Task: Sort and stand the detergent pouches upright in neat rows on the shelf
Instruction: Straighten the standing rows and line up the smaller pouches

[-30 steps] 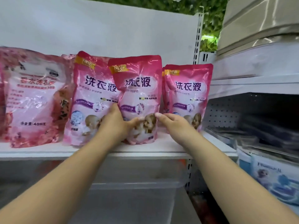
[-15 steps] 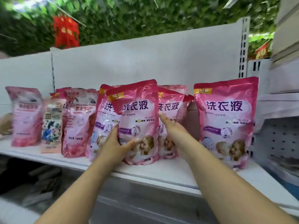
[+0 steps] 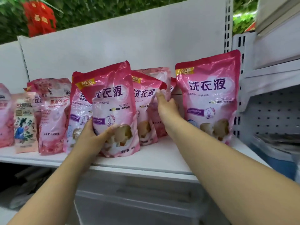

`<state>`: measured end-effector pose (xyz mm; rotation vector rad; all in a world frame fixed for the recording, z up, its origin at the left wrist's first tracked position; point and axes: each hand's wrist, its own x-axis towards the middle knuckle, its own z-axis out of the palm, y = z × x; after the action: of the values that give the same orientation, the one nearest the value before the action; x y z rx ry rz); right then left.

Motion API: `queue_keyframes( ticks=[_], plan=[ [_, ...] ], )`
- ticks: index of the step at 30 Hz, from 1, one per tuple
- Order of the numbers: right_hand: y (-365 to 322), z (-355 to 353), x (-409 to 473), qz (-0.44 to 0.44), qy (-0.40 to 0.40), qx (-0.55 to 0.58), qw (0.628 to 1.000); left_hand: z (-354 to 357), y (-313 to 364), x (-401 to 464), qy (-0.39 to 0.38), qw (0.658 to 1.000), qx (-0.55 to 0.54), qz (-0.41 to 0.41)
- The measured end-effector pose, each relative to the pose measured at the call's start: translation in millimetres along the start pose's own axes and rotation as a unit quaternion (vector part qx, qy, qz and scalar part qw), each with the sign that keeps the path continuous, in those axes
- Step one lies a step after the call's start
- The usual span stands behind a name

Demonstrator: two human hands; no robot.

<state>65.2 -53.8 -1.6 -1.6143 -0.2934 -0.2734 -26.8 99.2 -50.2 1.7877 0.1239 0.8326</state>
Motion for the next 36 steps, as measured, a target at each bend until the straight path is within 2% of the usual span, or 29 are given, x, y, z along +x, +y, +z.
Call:
queue_keyframes(
  ticks=[2, 5, 7, 10, 19, 26, 32, 34, 36],
  plan=[
    [0, 0, 0, -0.039, -0.041, 0.053, 0.997, -1, -2, 1, 0.002, 1.000, 0.000, 0.001],
    [2, -6, 1, 0.018, -0.055, 0.080, 0.995, 0, -2, 1, -0.001, 1.000, 0.002, 0.007],
    [0, -10, 1, 0.032, -0.059, 0.070, 0.995, 0, -3, 2, -0.001, 1.000, -0.001, 0.006],
    [-7, -13, -10, -0.020, -0.069, 0.032, 0.997, -2, -3, 2, 0.003, 1.000, -0.007, 0.000],
    [2, -16, -14, -0.117, -0.026, 0.007, 0.993, -4, -4, 2, -0.005, 1.000, -0.016, -0.006],
    [-13, -44, -59, -0.222, 0.064, 0.040, 0.972, -5, -1, 3, -0.021, 0.999, -0.032, -0.027],
    [-6, -69, -88, -0.223, 0.109, 0.095, 0.964, -7, 0, 11, -0.085, 0.993, -0.047, -0.062],
    [-2, -70, -92, -0.183, 0.059, 0.110, 0.975, -2, 8, 8, -0.125, 0.988, -0.048, -0.077],
    [6, -63, -94, -0.132, -0.031, 0.061, 0.989, 5, 17, 3, -0.137, 0.989, -0.015, -0.054]
  ],
)
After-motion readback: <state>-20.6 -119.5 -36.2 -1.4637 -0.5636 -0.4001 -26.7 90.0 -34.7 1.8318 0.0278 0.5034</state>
